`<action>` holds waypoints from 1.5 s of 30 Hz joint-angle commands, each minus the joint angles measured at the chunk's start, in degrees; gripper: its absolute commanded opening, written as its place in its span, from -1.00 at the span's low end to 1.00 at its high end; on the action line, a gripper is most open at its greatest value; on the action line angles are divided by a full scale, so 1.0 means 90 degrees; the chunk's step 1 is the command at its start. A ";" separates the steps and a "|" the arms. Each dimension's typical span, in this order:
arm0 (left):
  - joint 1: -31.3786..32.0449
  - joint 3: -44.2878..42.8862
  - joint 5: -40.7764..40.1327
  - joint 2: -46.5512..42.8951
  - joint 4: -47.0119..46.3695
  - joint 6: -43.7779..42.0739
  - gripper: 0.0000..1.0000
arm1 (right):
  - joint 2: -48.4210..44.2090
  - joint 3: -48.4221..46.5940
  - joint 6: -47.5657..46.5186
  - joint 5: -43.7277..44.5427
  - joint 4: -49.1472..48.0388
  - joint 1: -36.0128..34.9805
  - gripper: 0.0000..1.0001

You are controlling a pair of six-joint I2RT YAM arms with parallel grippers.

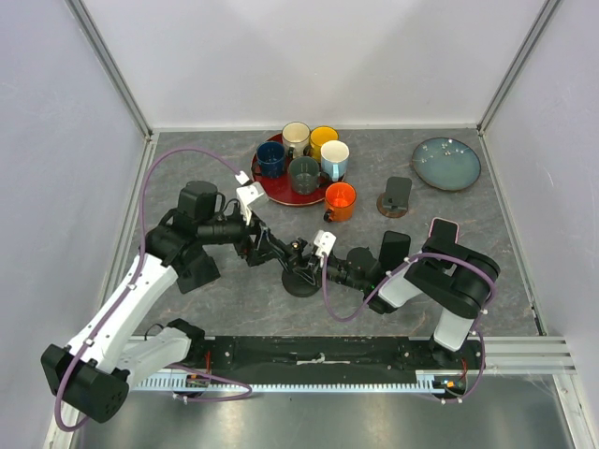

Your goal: Remove the phone from the phone stand

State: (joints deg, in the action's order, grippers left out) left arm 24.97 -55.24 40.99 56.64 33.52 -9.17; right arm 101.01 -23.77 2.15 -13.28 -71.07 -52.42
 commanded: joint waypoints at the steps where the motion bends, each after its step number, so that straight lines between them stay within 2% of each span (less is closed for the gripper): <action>1: 0.0057 0.0219 0.0819 -0.0609 -0.0900 0.1307 -0.96 | 0.0124 -0.0064 0.0669 0.0733 0.0074 0.0278 -1.00; 3: 0.0135 0.0502 0.0457 -0.0717 -0.1261 0.1749 -0.96 | 0.0105 -0.0045 0.0679 0.0821 0.0045 0.0278 -1.00; 7: 0.0554 0.0971 -0.1277 -0.1039 -0.2238 0.2920 -0.96 | 0.0066 0.0072 0.0737 0.1055 -0.0092 0.0239 -1.00; 11: 0.1256 0.1118 -0.2609 -0.1342 -0.2425 0.3245 -0.95 | 0.0046 0.0102 0.0718 0.1172 -0.0131 0.0181 -1.00; 13: 0.1463 0.1060 -0.3039 -0.1294 -0.2425 0.3304 -0.88 | 0.0036 0.0092 0.0698 0.1241 -0.0121 0.0151 -1.00; 14: 0.1628 0.1021 -0.3128 -0.1255 -0.2406 0.3294 -0.78 | 0.0036 0.0083 0.0689 0.1270 -0.0121 0.0132 -1.00; 21: 0.2127 0.0738 -0.4357 -0.0777 -0.2366 0.3528 -0.53 | -0.0032 0.0219 0.0679 0.1699 -0.0248 0.0024 -1.00; 27: 0.2703 0.0630 -0.5226 -0.0591 -0.2406 0.3685 -0.08 | -0.0022 0.0229 0.0659 0.1885 -0.0287 -0.0044 -1.00; 31: 0.3025 0.0630 -0.5862 -0.0561 -0.2347 0.3909 0.33 | -0.0003 0.0219 0.0669 0.1924 -0.0297 -0.0073 -1.00; 33: 0.3152 0.0621 -0.6174 -0.0532 -0.2328 0.4045 0.44 | -0.0003 0.0229 0.0669 0.1983 -0.0307 -0.0083 -1.00; 37: 0.3533 0.0552 -0.6615 -0.0356 -0.2328 0.4163 0.80 | -0.0022 0.0258 0.0679 0.2071 -0.0336 -0.0103 -1.00; 41: 0.3797 0.0416 -0.6937 -0.0161 -0.2318 0.4193 0.96 | -0.0042 0.0278 0.0679 0.2169 -0.0356 -0.0122 -1.00; 45: 0.3866 0.0338 -0.7190 -0.0083 -0.2231 0.4280 0.99 | -0.0042 0.0278 0.0679 0.2178 -0.0356 -0.0132 -1.00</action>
State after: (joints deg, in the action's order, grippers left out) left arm 58.35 -49.23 -21.08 55.57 14.68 25.26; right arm 101.21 -21.80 5.02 1.43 -73.93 -54.22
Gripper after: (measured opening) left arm 0.993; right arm 0.256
